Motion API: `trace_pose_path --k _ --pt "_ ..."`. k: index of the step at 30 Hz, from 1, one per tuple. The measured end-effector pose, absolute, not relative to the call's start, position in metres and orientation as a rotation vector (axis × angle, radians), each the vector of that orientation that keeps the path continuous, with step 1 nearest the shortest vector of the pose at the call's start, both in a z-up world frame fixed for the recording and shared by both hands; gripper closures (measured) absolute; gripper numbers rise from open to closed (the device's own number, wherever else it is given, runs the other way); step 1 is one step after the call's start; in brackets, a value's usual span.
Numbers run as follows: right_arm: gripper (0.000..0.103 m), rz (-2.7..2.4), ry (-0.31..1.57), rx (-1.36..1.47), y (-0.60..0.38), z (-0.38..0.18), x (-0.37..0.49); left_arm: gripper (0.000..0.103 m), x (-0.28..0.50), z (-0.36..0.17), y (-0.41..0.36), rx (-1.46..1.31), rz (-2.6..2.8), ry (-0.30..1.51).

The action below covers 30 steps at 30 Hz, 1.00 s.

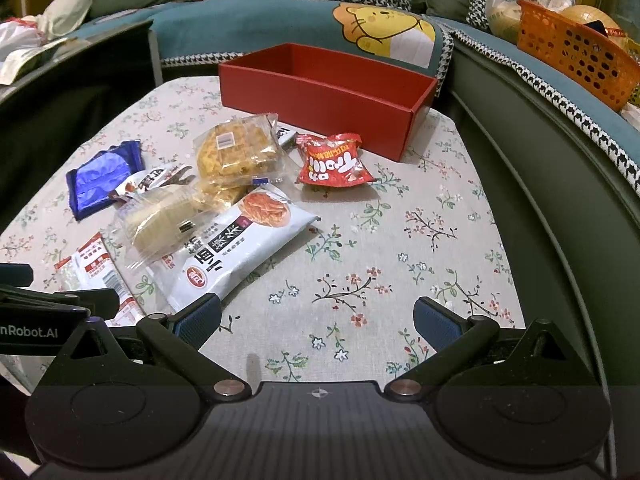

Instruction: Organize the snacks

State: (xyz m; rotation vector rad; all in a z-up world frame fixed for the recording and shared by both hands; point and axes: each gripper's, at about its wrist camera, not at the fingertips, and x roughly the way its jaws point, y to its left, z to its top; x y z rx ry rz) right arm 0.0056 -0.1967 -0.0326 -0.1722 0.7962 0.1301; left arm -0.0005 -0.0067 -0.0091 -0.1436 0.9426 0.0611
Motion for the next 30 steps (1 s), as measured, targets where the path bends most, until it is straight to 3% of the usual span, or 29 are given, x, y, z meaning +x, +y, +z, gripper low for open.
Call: trace_pose_path --k 30 --pt "0.001 0.164 0.827 -0.161 -0.189 -0.031 0.023 0.0 0.008 -0.012 0.006 -0.224 0.092 0.963"
